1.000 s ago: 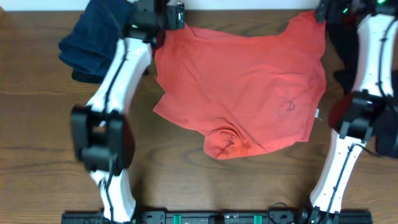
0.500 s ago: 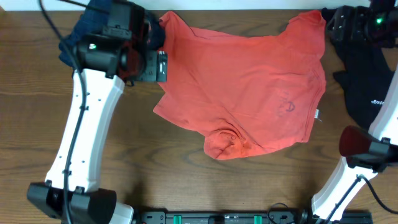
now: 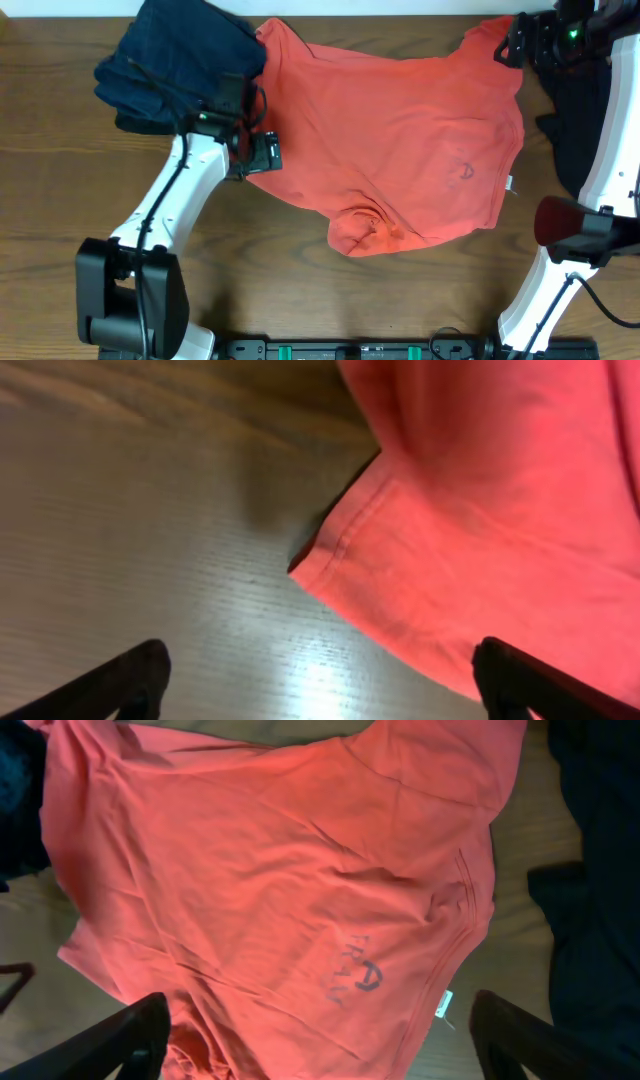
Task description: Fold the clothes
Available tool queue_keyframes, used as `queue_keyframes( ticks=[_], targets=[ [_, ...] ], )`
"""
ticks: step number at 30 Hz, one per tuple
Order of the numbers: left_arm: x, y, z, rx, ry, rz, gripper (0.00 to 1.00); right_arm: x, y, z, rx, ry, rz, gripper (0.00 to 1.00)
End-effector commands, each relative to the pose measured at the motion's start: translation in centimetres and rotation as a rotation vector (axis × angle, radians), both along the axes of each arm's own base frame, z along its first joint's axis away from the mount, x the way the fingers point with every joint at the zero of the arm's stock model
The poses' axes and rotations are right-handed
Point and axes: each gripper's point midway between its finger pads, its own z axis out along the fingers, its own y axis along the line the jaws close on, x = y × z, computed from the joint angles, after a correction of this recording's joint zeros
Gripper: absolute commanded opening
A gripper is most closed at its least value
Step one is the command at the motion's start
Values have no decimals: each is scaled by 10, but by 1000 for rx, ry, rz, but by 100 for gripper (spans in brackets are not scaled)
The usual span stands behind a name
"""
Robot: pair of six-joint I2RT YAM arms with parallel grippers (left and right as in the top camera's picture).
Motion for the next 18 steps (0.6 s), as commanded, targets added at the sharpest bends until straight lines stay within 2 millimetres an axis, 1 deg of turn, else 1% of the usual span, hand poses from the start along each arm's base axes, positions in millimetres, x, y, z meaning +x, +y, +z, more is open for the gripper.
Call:
queue_keyframes(
  ticks=[1, 4, 9, 12, 13, 15, 18],
  targets=[
    [-3, 2, -14, -21, 4, 61, 92, -2, 8, 3, 5, -6, 20, 92],
    [-4, 3, -28, -27, 2, 81, 86, -2, 11, 3, 5, -6, 28, 91],
    [-9, 5, -52, -28, 24, 109, 85, -2, 20, 3, 5, -6, 47, 89],
    [-7, 4, -61, -27, 27, 108, 83, -2, 23, 3, 5, -6, 56, 88],
    [-6, 4, -62, -27, 27, 107, 79, -2, 24, 3, 5, -7, 58, 87],
    [-5, 4, -65, -24, 30, 100, 66, -2, 26, 3, 5, -6, 63, 87],
    [-4, 4, -70, -16, 35, 91, 62, -2, 29, 3, 5, -6, 68, 87]
  ],
)
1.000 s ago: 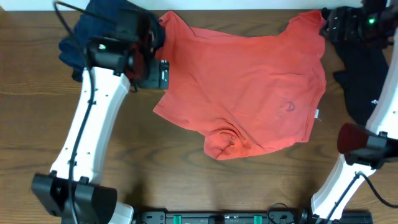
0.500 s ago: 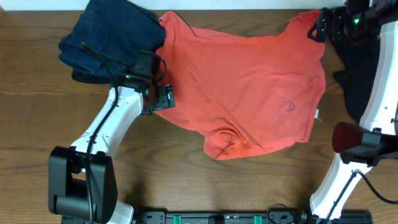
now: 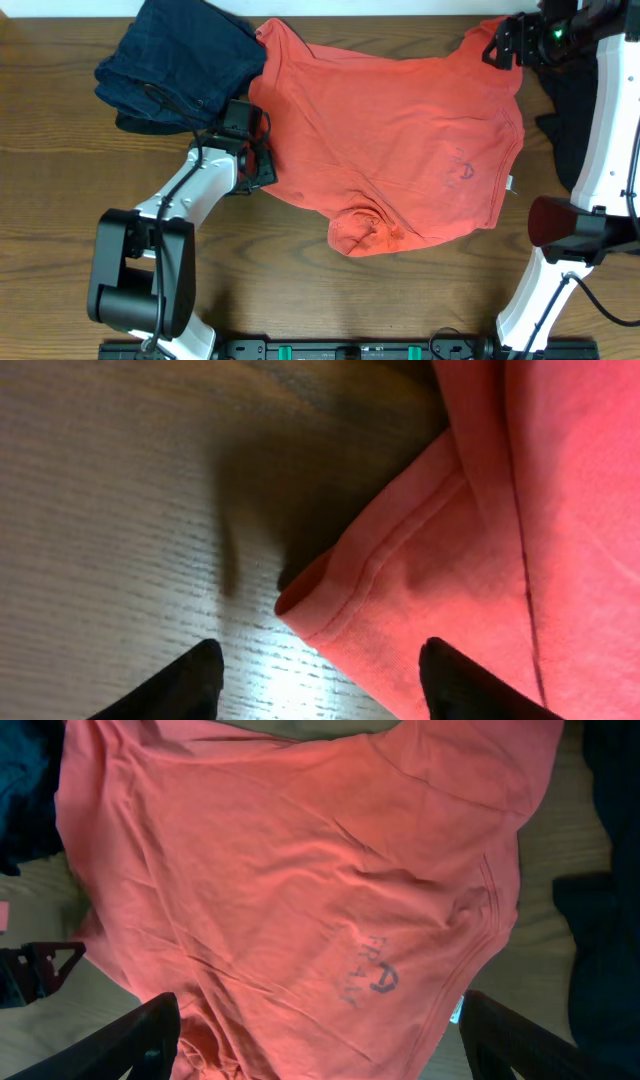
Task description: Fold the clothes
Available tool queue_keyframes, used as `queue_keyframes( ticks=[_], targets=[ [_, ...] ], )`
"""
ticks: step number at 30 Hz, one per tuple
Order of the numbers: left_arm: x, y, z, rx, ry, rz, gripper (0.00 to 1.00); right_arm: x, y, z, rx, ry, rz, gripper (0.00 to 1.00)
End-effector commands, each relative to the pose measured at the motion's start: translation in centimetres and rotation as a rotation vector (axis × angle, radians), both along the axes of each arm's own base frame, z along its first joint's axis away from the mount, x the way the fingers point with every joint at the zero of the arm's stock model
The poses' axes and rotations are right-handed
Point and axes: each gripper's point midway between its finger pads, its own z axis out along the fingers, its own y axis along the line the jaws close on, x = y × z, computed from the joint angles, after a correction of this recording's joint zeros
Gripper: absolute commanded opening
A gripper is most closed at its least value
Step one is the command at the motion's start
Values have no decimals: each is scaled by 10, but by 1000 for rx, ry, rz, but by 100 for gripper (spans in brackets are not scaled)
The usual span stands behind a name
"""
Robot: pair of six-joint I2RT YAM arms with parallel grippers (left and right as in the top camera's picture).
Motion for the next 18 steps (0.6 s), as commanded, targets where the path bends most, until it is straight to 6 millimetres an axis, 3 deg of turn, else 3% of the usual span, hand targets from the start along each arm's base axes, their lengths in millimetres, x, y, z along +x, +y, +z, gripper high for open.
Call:
queue_keyframes(
  ticks=[1, 7, 14, 18],
  targets=[
    [0, 4, -8, 13, 13, 5, 59, -2, 9, 3, 5, -6, 23, 87],
    [0, 4, -14, 18, 21, 6, 41, -2, 13, 3, 5, -6, 33, 86],
    [1, 7, -27, 41, 39, 5, 40, -3, 13, 3, 4, -6, 33, 87],
    [2, 8, -29, 44, 39, -5, 34, -2, 13, 3, 4, -6, 33, 87]
  ],
)
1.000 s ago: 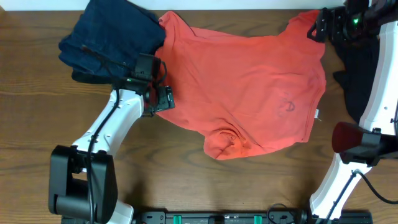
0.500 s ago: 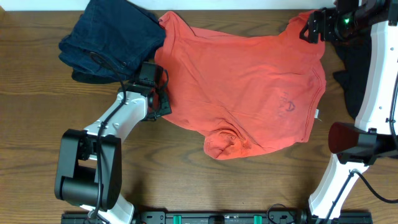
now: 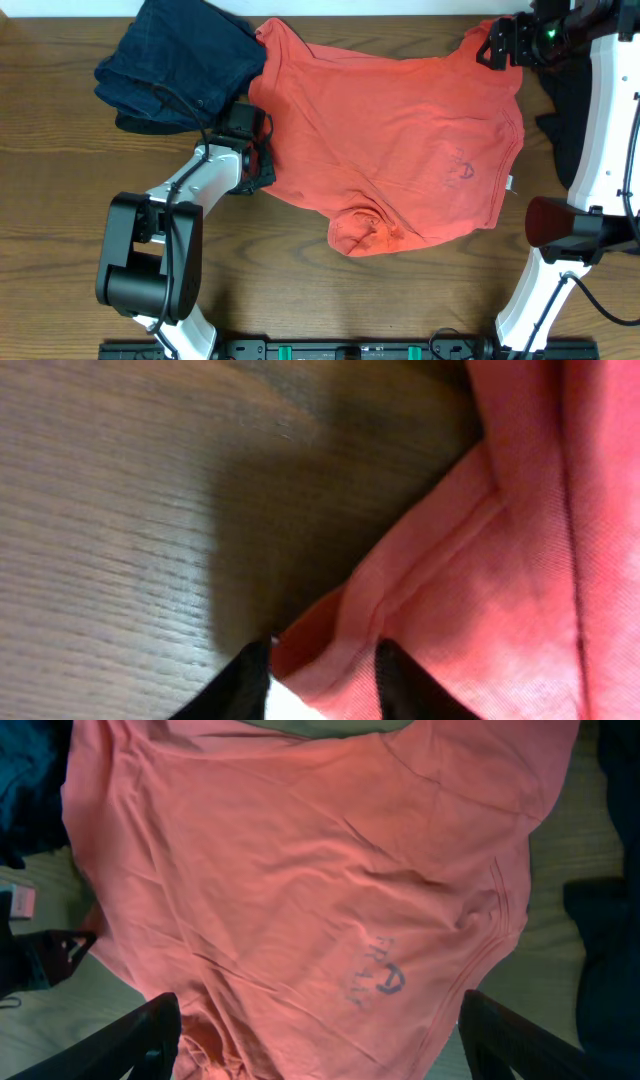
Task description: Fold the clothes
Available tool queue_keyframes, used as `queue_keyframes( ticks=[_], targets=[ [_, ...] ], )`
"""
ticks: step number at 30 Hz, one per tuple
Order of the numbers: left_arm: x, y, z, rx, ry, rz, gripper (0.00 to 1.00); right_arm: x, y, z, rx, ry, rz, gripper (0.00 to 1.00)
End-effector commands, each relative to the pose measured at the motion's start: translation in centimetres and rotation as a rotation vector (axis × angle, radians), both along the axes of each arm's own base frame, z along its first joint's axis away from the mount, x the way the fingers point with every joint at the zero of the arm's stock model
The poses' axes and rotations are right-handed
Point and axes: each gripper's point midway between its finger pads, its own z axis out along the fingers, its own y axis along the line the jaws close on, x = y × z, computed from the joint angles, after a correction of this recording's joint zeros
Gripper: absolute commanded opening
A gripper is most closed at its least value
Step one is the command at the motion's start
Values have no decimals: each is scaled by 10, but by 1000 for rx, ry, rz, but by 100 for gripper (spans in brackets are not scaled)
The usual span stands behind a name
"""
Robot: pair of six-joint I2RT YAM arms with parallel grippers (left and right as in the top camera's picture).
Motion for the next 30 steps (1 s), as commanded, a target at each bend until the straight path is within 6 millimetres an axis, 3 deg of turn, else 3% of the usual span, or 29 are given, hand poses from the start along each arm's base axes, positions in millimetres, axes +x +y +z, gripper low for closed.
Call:
queue_keyframes(
  ticks=[1, 3, 9, 14, 20, 25, 30],
  targets=[
    [-3, 7, -8, 24, 22, 0, 29, -2, 4, 3, 5, -6, 13, 87],
    [-3, 7, -8, 24, 22, 0, 6, -2, 4, 3, 5, -6, 13, 86],
    [-6, 7, 3, 32, 27, -29, 6, -2, 4, 3, 5, -6, 13, 86],
    [-30, 17, 51, 40, 77, -14, 6, -2, 4, 3, 5, -6, 13, 86],
    [-59, 29, 116, 26, -3, 7, 6, -3, 4, 1, 7, 2, 12, 86],
    [-65, 44, 152, 36, -119, 60, 6, -8, 18, -20, 27, 87, 23, 85],
    [-57, 63, 166, 94, -198, 125, 6, -25, 54, -56, 24, 226, 106, 87]
  ],
)
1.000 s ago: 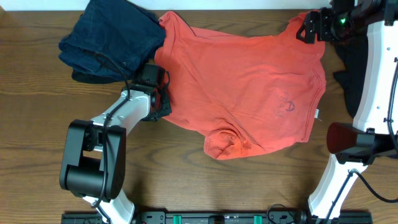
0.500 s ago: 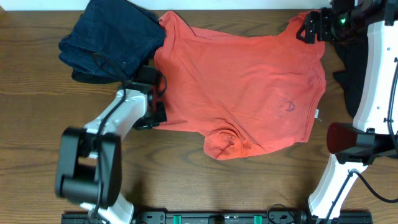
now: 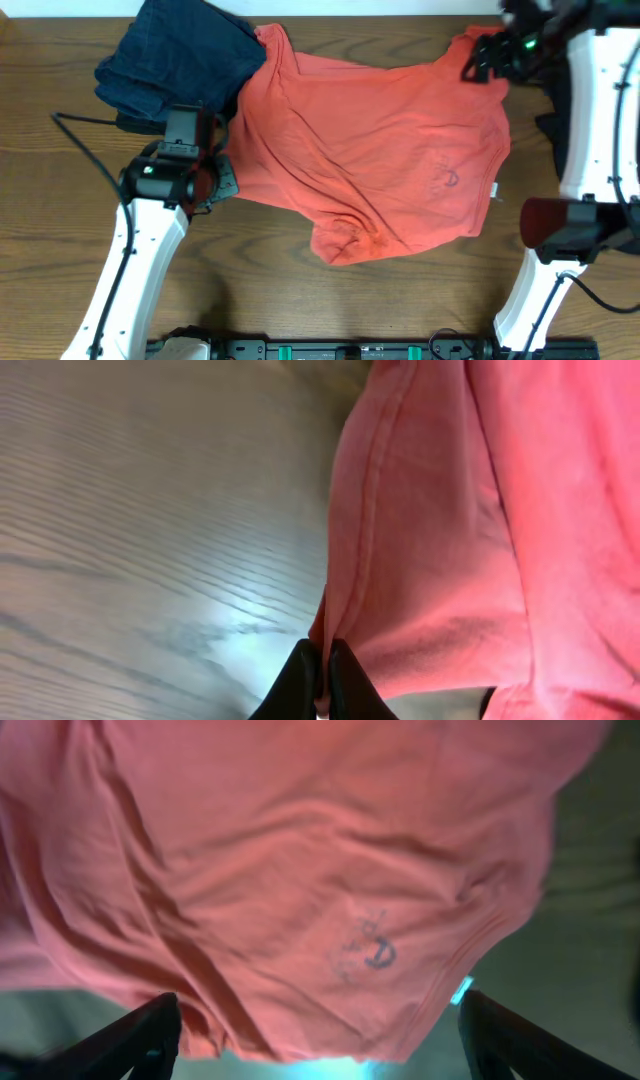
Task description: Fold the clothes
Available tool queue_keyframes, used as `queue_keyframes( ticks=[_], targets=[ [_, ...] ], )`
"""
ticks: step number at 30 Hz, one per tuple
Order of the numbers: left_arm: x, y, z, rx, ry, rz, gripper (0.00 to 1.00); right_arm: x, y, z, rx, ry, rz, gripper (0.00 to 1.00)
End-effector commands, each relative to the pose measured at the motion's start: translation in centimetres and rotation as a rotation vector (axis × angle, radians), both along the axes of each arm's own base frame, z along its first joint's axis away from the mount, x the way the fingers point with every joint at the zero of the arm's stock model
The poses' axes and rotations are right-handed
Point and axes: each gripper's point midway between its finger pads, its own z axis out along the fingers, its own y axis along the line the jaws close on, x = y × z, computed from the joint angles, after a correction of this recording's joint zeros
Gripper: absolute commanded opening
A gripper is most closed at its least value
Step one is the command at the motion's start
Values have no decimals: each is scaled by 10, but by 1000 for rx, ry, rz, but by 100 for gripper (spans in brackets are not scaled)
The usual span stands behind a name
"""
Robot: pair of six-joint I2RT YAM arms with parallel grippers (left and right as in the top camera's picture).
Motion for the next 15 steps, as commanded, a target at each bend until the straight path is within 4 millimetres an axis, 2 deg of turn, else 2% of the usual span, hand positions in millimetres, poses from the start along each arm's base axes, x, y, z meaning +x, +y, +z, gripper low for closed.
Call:
queue_keyframes(
  ticks=[1, 6, 10, 15],
  targets=[
    [9, 18, 9, 53, -47, 60, 6, -15, 38, -17, 14, 81, 76, 87],
    [20, 18, 8, 51, -70, 64, 6, -42, 88, -39, -10, 172, 205, 86],
    [29, 17, 8, 47, -94, 65, 6, -63, 118, -50, -64, 217, 263, 85],
    [35, 16, 10, 44, -120, 66, 6, -105, 163, -67, -103, 294, 392, 77]
  ],
)
